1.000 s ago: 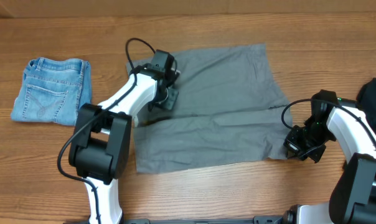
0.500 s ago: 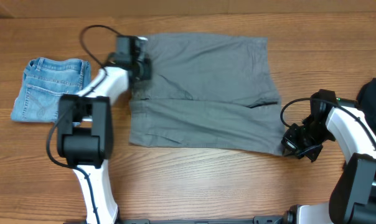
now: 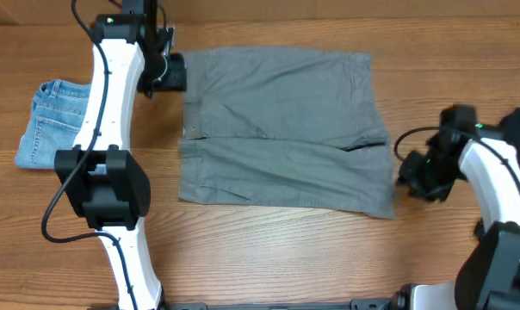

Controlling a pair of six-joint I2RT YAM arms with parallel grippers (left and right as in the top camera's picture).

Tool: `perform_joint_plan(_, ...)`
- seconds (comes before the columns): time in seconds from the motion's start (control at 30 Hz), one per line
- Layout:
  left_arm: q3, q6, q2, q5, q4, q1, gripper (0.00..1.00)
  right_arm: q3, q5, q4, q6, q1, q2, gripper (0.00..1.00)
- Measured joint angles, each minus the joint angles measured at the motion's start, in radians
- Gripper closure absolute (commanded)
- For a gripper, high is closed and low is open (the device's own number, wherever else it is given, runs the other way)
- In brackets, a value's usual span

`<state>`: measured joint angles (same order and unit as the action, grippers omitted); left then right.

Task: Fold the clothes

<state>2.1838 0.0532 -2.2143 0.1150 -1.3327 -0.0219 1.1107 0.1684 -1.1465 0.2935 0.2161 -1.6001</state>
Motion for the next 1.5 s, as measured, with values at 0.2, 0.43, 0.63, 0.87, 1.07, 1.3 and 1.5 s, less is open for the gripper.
perform_joint_plan(0.2, -0.011, 0.022, 0.000, 0.040, -0.245, 0.000, 0.59, 0.051, 0.101, 0.229, -0.035, -0.006, 0.018, 0.80)
perform_joint_plan(0.43, -0.097, -0.015, 0.000, 0.110, -0.321, -0.032, 0.64, 0.058, 0.216, 0.557, -0.039, -0.093, -0.027, 0.87)
perform_joint_plan(0.63, -0.196, -0.029, 0.000, 0.102, -0.281, -0.124, 0.71, 0.066, 0.233, 0.743, 0.011, -0.160, -0.237, 0.90)
perform_joint_plan(0.87, -0.373, 0.018, 0.000, 0.042, -0.109, -0.163, 0.82, 0.065, 0.257, 0.860, 0.041, -0.160, -0.403, 0.90)
perform_joint_plan(1.07, -0.535, 0.053, 0.000, 0.004, -0.019, -0.160, 0.89, 0.065, 0.269, 0.909, 0.043, -0.160, -0.406, 0.92)
perform_joint_plan(1.3, -0.702, 0.102, 0.057, -0.015, 0.085, -0.159, 0.92, 0.065, 0.198, 0.925, 0.060, -0.164, -0.408, 0.94)
perform_joint_plan(1.5, -0.758, 0.133, 0.079, -0.047, 0.067, -0.144, 0.93, 0.076, 0.080, 0.930, 0.106, -0.164, -0.438, 0.94)
